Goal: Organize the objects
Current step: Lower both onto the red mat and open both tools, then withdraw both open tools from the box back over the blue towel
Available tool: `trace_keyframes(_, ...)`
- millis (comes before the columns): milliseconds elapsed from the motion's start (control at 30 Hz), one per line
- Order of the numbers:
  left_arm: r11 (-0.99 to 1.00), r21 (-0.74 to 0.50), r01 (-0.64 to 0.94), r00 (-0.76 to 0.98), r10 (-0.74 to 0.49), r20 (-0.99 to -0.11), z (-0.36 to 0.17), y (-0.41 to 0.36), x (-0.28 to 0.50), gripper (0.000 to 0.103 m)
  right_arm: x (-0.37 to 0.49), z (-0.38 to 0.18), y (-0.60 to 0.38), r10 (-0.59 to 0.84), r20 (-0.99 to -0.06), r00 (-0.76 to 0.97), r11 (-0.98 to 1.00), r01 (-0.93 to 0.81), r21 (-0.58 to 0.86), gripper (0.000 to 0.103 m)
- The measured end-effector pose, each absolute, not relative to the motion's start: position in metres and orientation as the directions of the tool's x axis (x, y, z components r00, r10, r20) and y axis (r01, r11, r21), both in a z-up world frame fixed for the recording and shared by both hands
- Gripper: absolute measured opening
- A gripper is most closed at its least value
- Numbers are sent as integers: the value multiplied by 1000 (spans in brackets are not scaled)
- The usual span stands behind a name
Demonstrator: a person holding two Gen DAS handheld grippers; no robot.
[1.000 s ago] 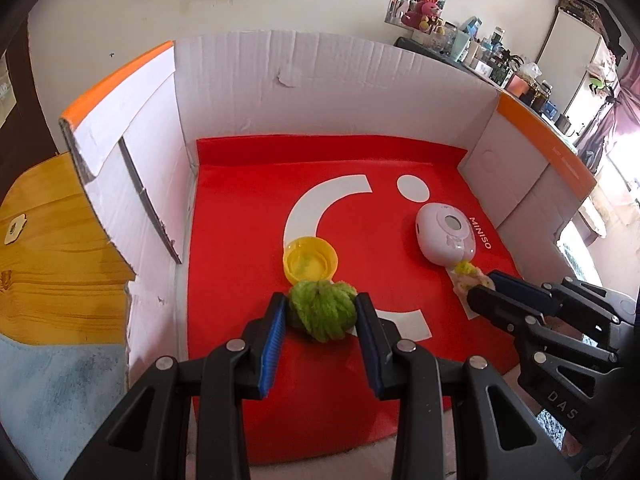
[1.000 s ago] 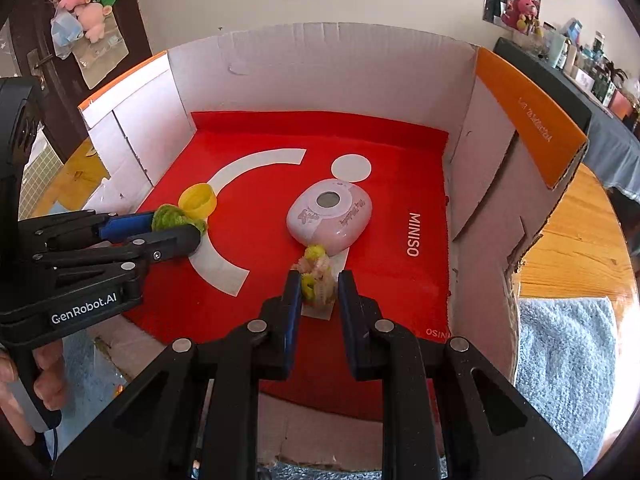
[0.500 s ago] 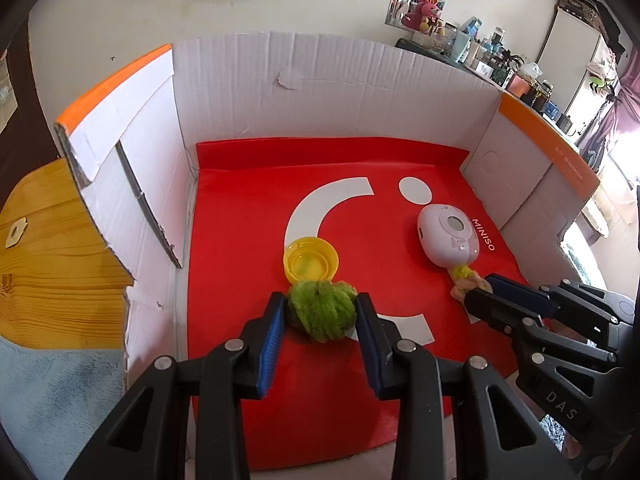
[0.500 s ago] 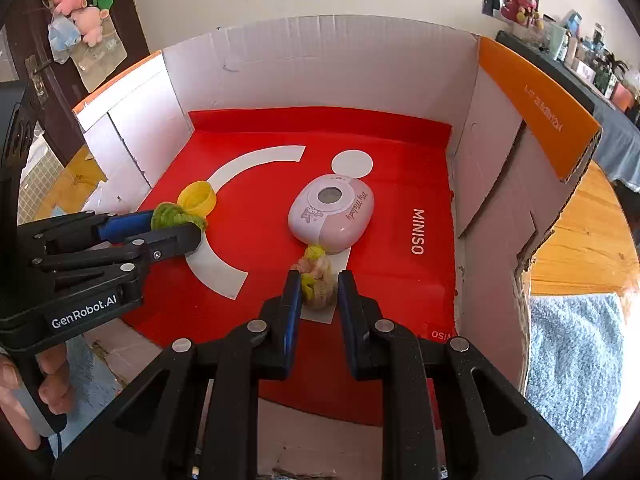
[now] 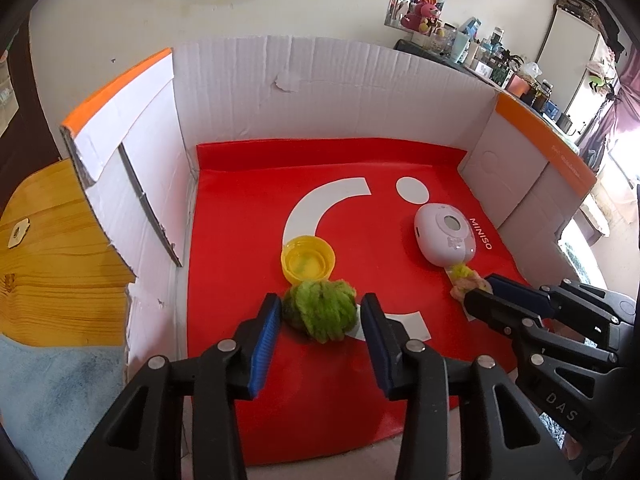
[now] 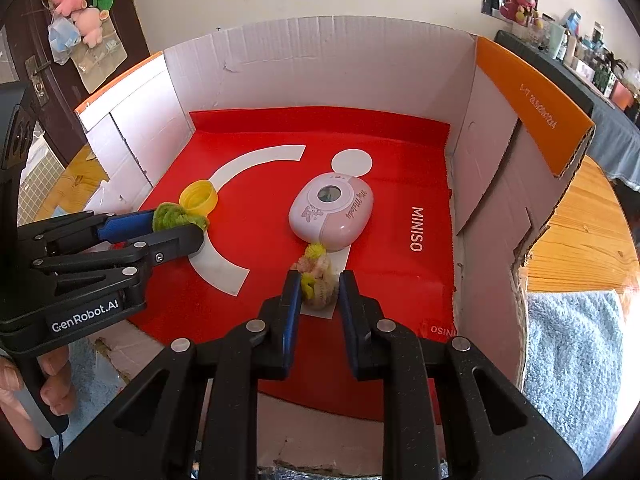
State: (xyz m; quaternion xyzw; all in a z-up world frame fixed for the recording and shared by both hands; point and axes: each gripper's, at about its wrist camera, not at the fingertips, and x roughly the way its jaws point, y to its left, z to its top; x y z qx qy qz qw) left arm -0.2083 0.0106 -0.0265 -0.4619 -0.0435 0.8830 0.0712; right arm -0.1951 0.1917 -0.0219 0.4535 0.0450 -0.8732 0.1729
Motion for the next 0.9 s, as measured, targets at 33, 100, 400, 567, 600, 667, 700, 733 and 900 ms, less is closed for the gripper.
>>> trace_keyframes(33, -986, -141, -86, -565, 165, -809, -26, 11, -208, 45, -195, -22, 192, -259, -807, -531, -936, 342, 76, 19)
trace_keyframes(100, -987, -139, -86, -567, 163, -807, -24, 11, -206, 45, -194, -21, 192, -258, -807, -531, -937, 342, 75, 19)
trace_keyframes(400, -989, -124, -83, -592, 149, -792, -14, 14, -197, 53, -186, -15, 191, -260, -799, -542, -935, 349, 67, 49)
trace_keyframes(567, -989, -121, -80, -599, 145, -788, -11, 12, -192, 53, -182, -11, 192, -255, -795, -551, -937, 345, 62, 49)
trace_keyframes(600, -990, -121, -79, -600, 144, -787, -11, 12, -190, 53, -181, -11, 193, -256, -793, -552, -937, 344, 63, 49)
trace_keyframes(667, -990, -121, -77, -602, 143, -786, -11, 12, -188, 53, -179, -9, 193, -260, -791, -554, -936, 345, 66, 49)
trace_keyframes(700, -990, -121, -76, -603, 142, -785, -10, 11, -187, 55, -179, -8, 193, -260, -790, -555, -936, 346, 65, 49)
trace_keyframes(733, -990, -120, -75, -605, 141, -784, -10, 11, -185, 56, -178, -6, 193, -260, -789, -557, -936, 347, 63, 49)
trace_keyframes(900, -991, -114, -69, -615, 132, -778, -7, 10, -178, 60, -173, -1, 191, -263, -783, -564, -934, 354, 59, 56)
